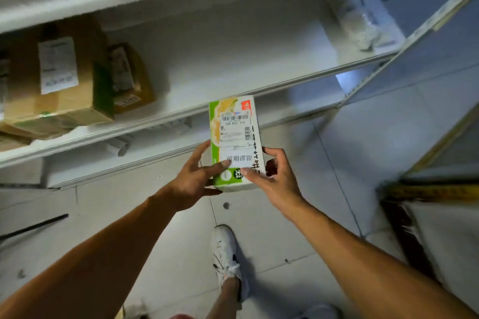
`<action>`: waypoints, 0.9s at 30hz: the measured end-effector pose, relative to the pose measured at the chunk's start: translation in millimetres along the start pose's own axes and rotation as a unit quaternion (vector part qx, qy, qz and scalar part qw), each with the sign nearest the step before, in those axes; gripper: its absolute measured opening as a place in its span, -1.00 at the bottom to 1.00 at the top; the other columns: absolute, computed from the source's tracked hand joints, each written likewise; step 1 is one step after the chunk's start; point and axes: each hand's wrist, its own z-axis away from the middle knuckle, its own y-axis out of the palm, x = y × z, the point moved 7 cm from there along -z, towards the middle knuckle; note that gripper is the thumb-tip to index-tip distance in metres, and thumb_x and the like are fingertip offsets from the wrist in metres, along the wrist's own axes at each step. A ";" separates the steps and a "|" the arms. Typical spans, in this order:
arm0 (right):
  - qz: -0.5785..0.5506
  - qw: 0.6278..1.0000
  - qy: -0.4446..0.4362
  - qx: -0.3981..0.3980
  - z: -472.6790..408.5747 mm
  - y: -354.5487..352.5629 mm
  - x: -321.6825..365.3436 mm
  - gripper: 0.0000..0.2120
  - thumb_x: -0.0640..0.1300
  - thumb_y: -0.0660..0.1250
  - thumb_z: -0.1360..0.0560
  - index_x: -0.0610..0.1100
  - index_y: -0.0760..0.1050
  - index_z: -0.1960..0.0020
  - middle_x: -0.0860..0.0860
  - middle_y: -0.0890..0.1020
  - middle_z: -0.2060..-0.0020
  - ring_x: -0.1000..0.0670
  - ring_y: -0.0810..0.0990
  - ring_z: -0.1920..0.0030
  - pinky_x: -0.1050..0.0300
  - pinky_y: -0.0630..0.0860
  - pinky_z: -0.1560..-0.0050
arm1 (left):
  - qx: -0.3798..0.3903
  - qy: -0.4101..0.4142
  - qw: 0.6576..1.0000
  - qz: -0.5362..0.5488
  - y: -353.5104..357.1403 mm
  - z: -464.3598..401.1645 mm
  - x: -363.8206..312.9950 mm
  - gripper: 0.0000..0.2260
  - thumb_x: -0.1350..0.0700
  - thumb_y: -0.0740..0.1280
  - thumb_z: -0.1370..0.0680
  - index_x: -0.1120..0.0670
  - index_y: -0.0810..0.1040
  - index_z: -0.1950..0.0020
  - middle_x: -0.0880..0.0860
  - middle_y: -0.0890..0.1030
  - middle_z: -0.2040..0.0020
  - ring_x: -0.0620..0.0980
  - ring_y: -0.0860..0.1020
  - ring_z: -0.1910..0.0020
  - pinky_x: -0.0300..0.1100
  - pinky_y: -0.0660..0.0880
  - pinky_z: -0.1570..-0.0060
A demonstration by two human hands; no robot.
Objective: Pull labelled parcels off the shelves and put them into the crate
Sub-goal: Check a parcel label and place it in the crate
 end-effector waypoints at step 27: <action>-0.459 0.797 0.174 -0.351 383.9 -263.6 -334.4 -0.80 -0.28 0.48 -0.49 -0.18 0.51 -0.05 -0.15 0.72 -0.02 -0.13 0.73 0.00 -0.14 0.66 -0.07 | 0.410 -0.200 0.706 -0.541 454.8 96.4 264.1 -0.09 0.13 0.53 -0.36 -0.23 0.15 -0.59 0.07 0.71 -0.11 0.11 0.68 -0.12 0.23 0.53 -0.22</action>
